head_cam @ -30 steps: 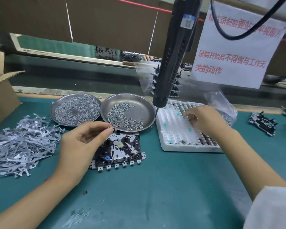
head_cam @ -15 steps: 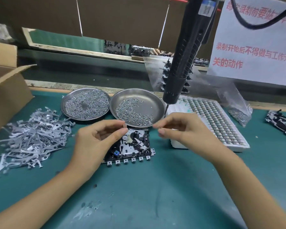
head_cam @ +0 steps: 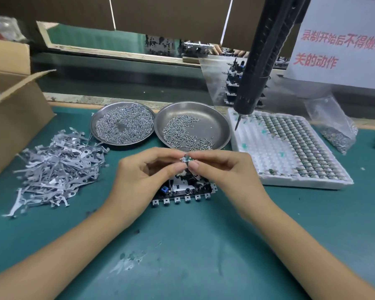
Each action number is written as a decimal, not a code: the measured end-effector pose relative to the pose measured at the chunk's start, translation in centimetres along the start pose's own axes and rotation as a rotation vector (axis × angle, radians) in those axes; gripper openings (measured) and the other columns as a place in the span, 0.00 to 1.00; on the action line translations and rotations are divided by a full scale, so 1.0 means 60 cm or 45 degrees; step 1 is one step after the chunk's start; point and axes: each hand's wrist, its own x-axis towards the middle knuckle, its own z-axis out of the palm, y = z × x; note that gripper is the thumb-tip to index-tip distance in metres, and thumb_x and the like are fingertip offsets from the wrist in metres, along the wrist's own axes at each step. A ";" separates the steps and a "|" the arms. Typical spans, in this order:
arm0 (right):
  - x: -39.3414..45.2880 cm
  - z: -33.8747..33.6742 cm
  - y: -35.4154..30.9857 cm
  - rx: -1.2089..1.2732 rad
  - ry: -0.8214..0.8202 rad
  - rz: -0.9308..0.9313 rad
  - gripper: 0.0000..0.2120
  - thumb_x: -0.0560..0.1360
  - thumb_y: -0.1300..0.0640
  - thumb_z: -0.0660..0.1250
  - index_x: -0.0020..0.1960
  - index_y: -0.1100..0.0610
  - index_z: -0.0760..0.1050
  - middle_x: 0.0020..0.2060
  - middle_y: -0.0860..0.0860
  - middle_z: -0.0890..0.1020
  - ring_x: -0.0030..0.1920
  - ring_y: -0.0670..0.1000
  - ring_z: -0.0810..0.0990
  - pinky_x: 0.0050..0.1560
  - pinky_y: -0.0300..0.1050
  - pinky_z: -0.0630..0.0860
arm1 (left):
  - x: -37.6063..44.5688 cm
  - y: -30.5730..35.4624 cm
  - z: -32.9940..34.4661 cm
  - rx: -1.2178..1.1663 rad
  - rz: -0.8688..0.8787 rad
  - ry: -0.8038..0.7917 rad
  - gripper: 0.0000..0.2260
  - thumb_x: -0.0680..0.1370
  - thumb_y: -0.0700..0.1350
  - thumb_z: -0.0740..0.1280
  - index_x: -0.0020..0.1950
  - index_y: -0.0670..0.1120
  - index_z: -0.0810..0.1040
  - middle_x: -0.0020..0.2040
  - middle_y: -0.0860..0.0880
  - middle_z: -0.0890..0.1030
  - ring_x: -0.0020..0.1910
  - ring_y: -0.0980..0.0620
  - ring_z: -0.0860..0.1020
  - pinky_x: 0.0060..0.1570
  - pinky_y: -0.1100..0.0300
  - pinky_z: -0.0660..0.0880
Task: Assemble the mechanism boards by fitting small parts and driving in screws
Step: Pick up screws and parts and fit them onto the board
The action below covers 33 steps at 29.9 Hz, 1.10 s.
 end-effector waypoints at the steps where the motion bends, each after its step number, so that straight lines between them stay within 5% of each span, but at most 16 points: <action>1: 0.000 -0.001 0.001 0.002 -0.002 -0.004 0.08 0.69 0.66 0.73 0.49 0.60 0.83 0.42 0.54 0.86 0.44 0.49 0.84 0.47 0.38 0.79 | 0.000 0.001 0.001 0.000 0.002 -0.007 0.08 0.68 0.38 0.72 0.46 0.45 0.82 0.41 0.54 0.85 0.40 0.58 0.83 0.41 0.71 0.76; 18: -0.003 -0.002 0.005 -0.160 -0.042 -0.119 0.08 0.72 0.62 0.72 0.48 0.52 0.83 0.42 0.49 0.86 0.44 0.45 0.83 0.47 0.39 0.79 | -0.001 0.001 0.000 0.039 0.027 -0.050 0.06 0.69 0.42 0.72 0.44 0.50 0.83 0.41 0.55 0.85 0.39 0.59 0.82 0.41 0.69 0.75; 22: -0.004 -0.004 0.005 -0.299 -0.075 -0.186 0.08 0.73 0.63 0.71 0.51 0.56 0.83 0.43 0.48 0.85 0.45 0.49 0.83 0.48 0.41 0.79 | 0.002 -0.004 -0.005 0.231 0.126 0.005 0.08 0.68 0.47 0.73 0.47 0.54 0.82 0.43 0.54 0.79 0.38 0.54 0.75 0.39 0.62 0.73; 27: -0.005 -0.002 0.008 -0.319 -0.083 -0.256 0.09 0.72 0.65 0.71 0.48 0.54 0.83 0.41 0.57 0.84 0.45 0.60 0.80 0.48 0.52 0.77 | 0.002 -0.007 -0.009 0.299 0.147 0.017 0.13 0.67 0.50 0.74 0.50 0.56 0.79 0.43 0.52 0.78 0.42 0.59 0.76 0.47 0.69 0.70; 33: -0.006 -0.002 0.011 -0.462 -0.059 -0.354 0.09 0.70 0.63 0.74 0.45 0.50 0.84 0.40 0.46 0.85 0.47 0.50 0.81 0.51 0.50 0.77 | 0.000 -0.005 -0.013 0.378 0.190 -0.066 0.14 0.67 0.49 0.73 0.51 0.55 0.79 0.43 0.53 0.78 0.43 0.61 0.75 0.48 0.71 0.69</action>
